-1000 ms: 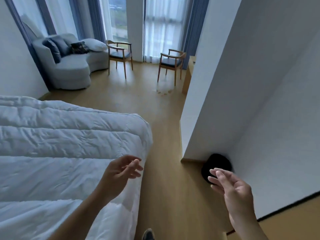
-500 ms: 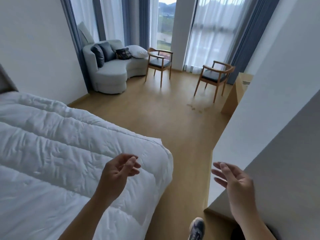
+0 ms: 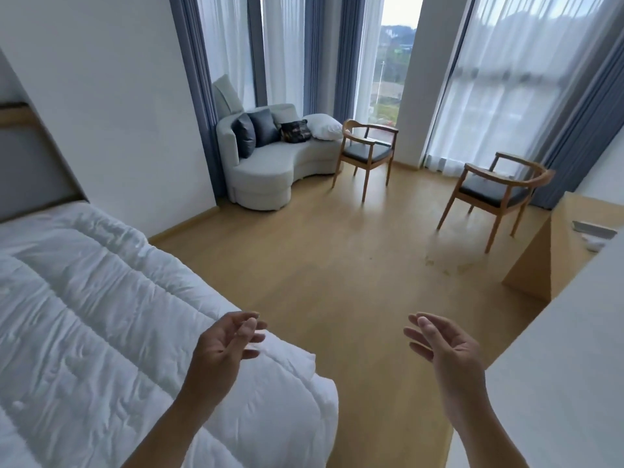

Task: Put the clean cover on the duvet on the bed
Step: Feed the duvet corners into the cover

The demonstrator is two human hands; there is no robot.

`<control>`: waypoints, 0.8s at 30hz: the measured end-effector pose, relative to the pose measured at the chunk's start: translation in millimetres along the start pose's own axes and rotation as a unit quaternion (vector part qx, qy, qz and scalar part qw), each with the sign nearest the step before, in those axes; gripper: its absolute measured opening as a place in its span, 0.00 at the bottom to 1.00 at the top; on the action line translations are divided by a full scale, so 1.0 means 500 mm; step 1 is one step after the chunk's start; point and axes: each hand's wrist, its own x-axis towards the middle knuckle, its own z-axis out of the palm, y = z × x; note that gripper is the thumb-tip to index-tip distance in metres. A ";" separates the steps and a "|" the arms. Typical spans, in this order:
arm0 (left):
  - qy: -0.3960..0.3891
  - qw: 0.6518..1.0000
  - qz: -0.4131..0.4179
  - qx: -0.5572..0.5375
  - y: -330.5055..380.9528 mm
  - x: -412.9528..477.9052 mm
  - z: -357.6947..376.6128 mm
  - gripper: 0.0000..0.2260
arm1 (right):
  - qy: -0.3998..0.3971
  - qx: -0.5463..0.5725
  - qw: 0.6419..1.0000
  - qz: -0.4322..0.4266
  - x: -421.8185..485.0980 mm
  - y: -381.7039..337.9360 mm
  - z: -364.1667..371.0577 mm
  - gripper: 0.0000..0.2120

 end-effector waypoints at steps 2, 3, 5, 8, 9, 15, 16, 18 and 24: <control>0.020 1.000 0.006 -0.003 -0.002 0.077 0.045 0.09 | -0.001 0.006 1.000 -0.011 0.090 0.003 -0.002 0.06; 0.030 0.999 0.008 -0.007 -0.005 0.120 0.065 0.11 | 0.004 0.008 1.000 -0.017 0.137 0.006 -0.002 0.06; 0.034 0.999 0.007 -0.011 -0.018 0.216 0.104 0.12 | 0.022 0.012 1.000 -0.014 0.235 0.022 -0.002 0.06; 0.031 0.999 0.008 -0.017 -0.040 0.379 0.159 0.14 | 0.030 0.010 0.999 -0.009 0.388 0.044 0.025 0.05; 0.034 0.999 0.012 -0.022 -0.046 0.436 0.176 0.13 | 0.024 0.011 1.000 -0.009 0.445 0.045 0.044 0.05; 0.086 0.994 0.015 -0.072 -0.072 0.756 0.228 0.11 | -0.055 -0.014 0.998 -0.018 0.797 -0.003 0.243 0.05; 0.103 0.992 0.017 -0.077 -0.068 0.808 0.226 0.10 | -0.077 -0.012 0.997 -0.027 0.856 -0.015 0.289 0.05; 0.132 0.989 0.016 -0.066 -0.064 0.899 0.216 0.10 | -0.111 -0.010 0.993 -0.030 0.967 -0.025 0.377 0.05; 0.228 0.973 -0.011 -0.027 -0.069 1.098 0.135 0.13 | -0.223 0.006 0.975 0.008 1.216 0.024 0.673 0.05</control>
